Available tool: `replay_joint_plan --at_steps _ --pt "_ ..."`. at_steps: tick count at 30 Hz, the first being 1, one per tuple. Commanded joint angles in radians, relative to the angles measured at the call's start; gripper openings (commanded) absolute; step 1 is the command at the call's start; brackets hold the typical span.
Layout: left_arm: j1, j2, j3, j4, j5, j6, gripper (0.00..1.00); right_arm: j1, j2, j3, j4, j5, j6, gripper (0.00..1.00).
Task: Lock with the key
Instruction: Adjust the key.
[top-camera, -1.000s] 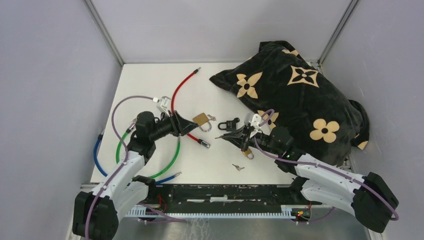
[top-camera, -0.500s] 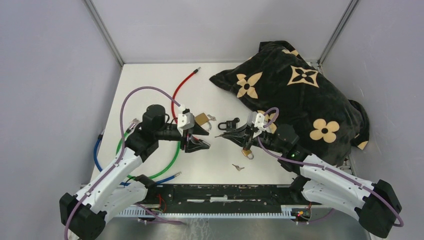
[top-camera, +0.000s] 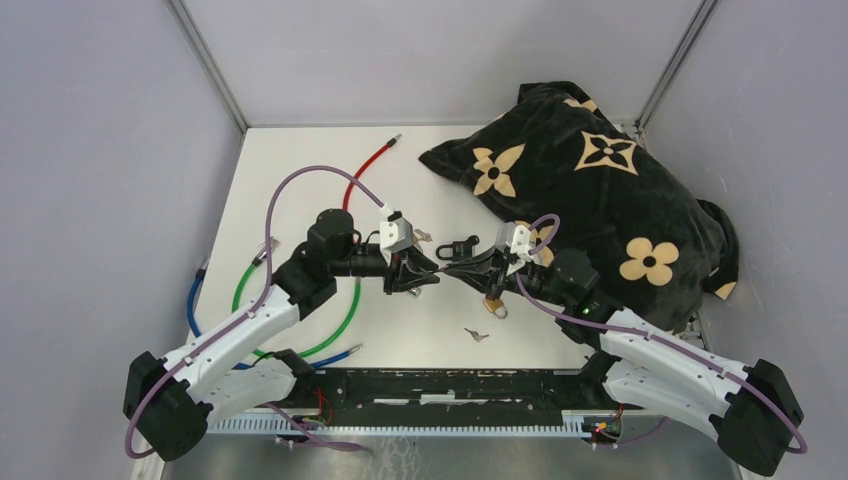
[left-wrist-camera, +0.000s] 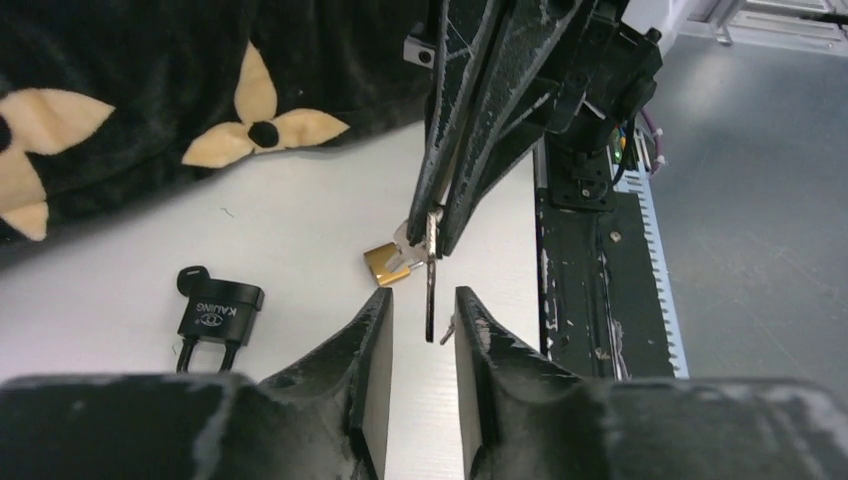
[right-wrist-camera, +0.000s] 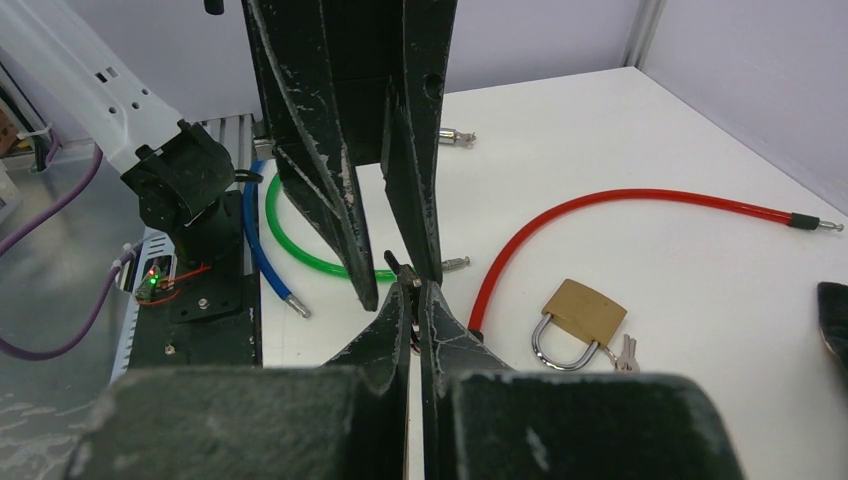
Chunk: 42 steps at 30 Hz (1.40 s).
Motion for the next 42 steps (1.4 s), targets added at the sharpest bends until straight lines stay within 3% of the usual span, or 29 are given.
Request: replay_joint_plan --at_steps 1,3,5,12,15,17,23,26,28,32,42 --pt "-0.007 0.007 0.018 0.115 -0.04 -0.058 0.29 -0.001 -0.016 0.001 0.06 -0.01 0.012 0.0" --pt "-0.008 0.009 0.017 0.118 -0.037 -0.064 0.19 -0.001 -0.017 0.0 0.06 -0.007 0.011 0.0" --pt "-0.008 0.007 0.014 0.118 -0.03 -0.07 0.03 -0.001 -0.018 -0.001 0.06 -0.005 0.01 0.0" --pt "-0.009 -0.013 0.012 0.082 -0.033 -0.028 0.02 -0.002 -0.019 0.01 0.008 -0.017 -0.025 0.02" --pt "-0.01 -0.021 0.019 0.044 -0.037 0.022 0.02 -0.003 -0.011 0.051 -0.113 -0.061 -0.129 0.43" --pt "-0.01 -0.024 0.025 0.017 -0.034 0.057 0.02 -0.006 0.004 0.089 -0.206 -0.082 -0.183 0.61" --pt "-0.01 -0.027 0.055 -0.113 -0.025 0.226 0.02 -0.035 0.077 0.182 -0.33 -0.225 -0.248 0.8" --pt "-0.016 -0.025 0.074 -0.199 -0.043 0.33 0.02 -0.043 0.105 0.204 -0.334 -0.234 -0.248 0.79" --pt "-0.023 -0.026 0.082 -0.225 -0.055 0.363 0.02 -0.046 0.124 0.213 -0.335 -0.225 -0.239 0.72" --pt "-0.033 -0.028 0.083 -0.226 -0.064 0.365 0.02 -0.048 0.165 0.215 -0.299 -0.239 -0.192 0.56" --pt "-0.044 -0.026 0.081 -0.219 -0.065 0.34 0.02 -0.048 0.188 0.191 -0.182 -0.264 -0.114 0.39"
